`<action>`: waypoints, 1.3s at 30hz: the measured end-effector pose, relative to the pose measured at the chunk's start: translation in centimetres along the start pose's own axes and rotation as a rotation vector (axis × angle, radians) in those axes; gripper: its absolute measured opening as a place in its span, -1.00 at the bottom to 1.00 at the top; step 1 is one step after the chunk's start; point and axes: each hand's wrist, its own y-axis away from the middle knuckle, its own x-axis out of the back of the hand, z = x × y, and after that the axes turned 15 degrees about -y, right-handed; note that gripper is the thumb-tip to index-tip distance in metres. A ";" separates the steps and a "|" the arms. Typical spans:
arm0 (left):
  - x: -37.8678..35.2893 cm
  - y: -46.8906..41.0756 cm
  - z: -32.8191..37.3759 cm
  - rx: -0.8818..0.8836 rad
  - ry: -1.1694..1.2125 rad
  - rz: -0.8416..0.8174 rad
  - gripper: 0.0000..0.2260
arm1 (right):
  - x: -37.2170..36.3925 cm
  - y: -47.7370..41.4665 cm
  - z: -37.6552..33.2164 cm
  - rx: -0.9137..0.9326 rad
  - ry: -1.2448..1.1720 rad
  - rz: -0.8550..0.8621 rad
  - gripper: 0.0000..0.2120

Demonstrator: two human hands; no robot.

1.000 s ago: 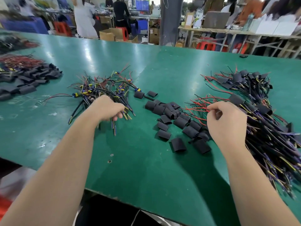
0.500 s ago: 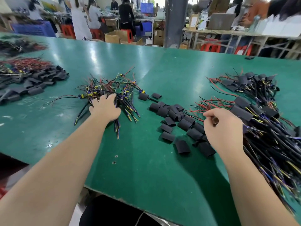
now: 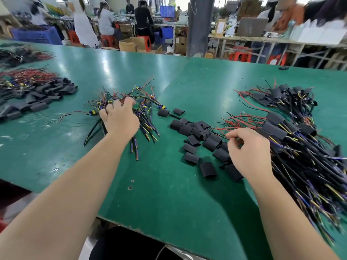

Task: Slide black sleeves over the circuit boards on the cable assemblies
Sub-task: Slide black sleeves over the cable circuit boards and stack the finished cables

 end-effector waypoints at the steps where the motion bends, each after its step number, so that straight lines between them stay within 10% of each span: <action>1: -0.1 -0.2 0.3 -0.094 -0.079 -0.028 -0.57 | 0.0 0.0 0.0 0.001 0.001 -0.001 -0.84; 10: -0.4 -0.9 0.5 -0.154 -0.191 -0.055 -0.85 | 0.2 0.0 0.4 -0.054 -0.028 -0.032 -0.83; 19: 8.9 0.6 0.8 -0.154 0.973 0.439 -0.86 | -0.1 0.0 -0.9 -0.252 -0.347 -0.035 -0.77; 24: 11.8 3.5 2.7 -0.158 1.524 0.186 -0.81 | -0.7 0.7 -2.8 -0.675 -1.098 -0.435 -0.79; 29: 10.5 6.8 4.5 -0.114 1.927 -0.196 -0.76 | -0.9 1.1 -3.2 -0.672 -1.471 -0.582 -0.49; 34: 7.5 9.0 5.3 0.042 1.789 -0.334 -0.75 | -0.2 0.0 -3.1 -0.616 -1.610 -0.214 -0.67; 39: 5.6 10.3 6.1 0.083 0.878 -0.007 -0.76 | -0.4 0.0 -2.8 -0.600 -1.408 -0.122 -0.82</action>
